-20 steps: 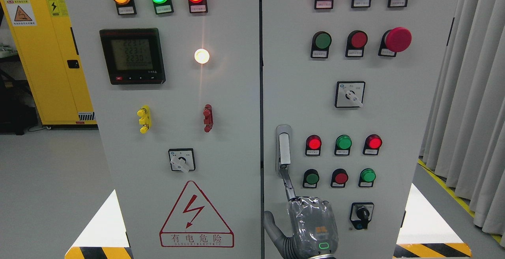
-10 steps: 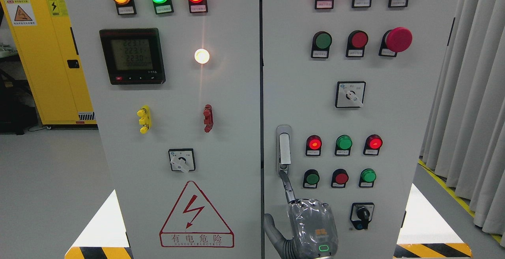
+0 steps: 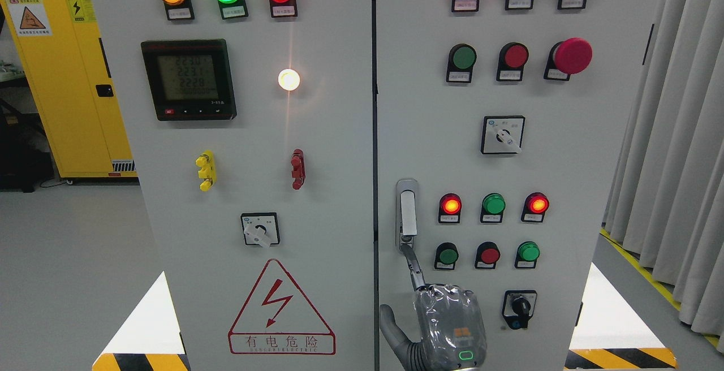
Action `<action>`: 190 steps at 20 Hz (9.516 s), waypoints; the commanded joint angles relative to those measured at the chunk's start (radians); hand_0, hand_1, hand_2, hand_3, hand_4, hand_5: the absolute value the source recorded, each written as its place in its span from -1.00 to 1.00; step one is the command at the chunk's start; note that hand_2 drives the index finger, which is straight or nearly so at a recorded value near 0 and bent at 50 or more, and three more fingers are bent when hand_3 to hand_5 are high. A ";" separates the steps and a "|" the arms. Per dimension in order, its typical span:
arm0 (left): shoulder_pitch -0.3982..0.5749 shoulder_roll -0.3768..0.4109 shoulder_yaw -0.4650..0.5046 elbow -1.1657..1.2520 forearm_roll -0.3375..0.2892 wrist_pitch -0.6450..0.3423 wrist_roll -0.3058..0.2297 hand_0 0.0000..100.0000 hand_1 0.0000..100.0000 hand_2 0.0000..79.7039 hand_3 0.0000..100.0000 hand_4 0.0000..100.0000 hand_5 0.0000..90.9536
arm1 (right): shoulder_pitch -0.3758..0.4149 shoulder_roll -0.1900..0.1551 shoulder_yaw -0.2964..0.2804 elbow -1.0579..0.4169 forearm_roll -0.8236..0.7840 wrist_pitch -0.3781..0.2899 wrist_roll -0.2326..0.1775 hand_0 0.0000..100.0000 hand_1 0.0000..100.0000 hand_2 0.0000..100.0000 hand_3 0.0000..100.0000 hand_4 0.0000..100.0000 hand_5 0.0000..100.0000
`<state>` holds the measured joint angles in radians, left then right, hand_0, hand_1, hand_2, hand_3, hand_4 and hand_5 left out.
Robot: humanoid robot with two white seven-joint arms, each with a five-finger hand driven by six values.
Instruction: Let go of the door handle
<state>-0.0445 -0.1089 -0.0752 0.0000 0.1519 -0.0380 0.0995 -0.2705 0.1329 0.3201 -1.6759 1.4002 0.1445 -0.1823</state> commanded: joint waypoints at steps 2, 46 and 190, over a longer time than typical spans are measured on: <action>0.000 0.000 0.000 -0.012 0.000 0.000 0.000 -0.76 0.11 -1.00 -1.00 -1.00 -1.00 | 0.020 -0.007 0.002 -0.053 -0.001 -0.005 -0.005 -0.01 -0.24 -0.96 1.00 1.00 1.00; 0.000 0.000 0.000 -0.012 0.000 0.000 0.000 -0.76 0.11 -1.00 -1.00 -1.00 -1.00 | 0.025 -0.007 -0.042 -0.215 -0.006 -0.080 0.055 -0.41 -0.43 1.00 1.00 1.00 1.00; 0.000 0.000 0.000 -0.012 0.000 0.000 0.000 -0.76 0.11 -1.00 -1.00 -1.00 -1.00 | -0.202 -0.007 -0.090 -0.056 -0.050 0.024 0.089 0.34 -0.06 0.99 1.00 1.00 1.00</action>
<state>-0.0445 -0.1089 -0.0752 0.0000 0.1519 -0.0380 0.0995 -0.4731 0.1285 0.2369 -1.7320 1.3597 0.1694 -0.0941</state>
